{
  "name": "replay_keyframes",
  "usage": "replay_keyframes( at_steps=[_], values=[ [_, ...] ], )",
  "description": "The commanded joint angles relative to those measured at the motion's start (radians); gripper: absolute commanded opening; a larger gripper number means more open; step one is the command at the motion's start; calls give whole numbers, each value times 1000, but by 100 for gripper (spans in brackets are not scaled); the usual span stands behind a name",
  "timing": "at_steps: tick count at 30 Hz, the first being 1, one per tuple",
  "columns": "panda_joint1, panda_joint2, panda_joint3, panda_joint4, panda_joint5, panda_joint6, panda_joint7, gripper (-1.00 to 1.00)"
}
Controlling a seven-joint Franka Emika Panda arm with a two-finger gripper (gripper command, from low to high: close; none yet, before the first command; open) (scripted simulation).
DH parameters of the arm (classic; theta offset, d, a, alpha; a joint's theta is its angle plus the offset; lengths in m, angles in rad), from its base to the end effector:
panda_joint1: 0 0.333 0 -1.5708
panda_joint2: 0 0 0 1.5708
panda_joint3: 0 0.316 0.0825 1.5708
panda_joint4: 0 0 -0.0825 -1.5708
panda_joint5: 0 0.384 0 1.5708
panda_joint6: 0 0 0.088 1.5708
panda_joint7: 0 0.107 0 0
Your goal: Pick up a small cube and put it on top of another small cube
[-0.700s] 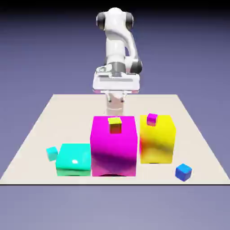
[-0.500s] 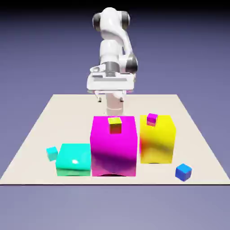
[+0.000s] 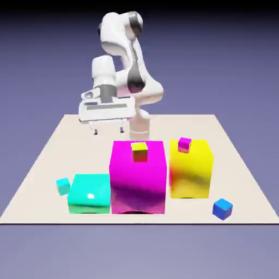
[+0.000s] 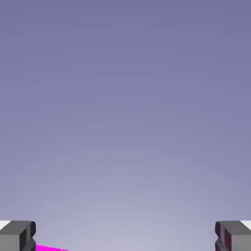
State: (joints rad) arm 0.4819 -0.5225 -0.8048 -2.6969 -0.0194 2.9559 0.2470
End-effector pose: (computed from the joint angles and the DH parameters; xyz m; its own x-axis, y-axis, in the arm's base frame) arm 0.4105 -0.1378 0.4179 0.6525 -0.6012 0.4613 -0.3920 -0.7888 -0.4735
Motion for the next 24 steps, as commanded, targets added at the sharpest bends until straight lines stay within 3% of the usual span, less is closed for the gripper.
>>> replay_keyframes(
  at_steps=[1, 24],
  values=[
    [21, 2, -36, 5, -1, -4, -22, 0],
    [508, 51, -870, 122, -21, -88, -534, 0]
  ],
)
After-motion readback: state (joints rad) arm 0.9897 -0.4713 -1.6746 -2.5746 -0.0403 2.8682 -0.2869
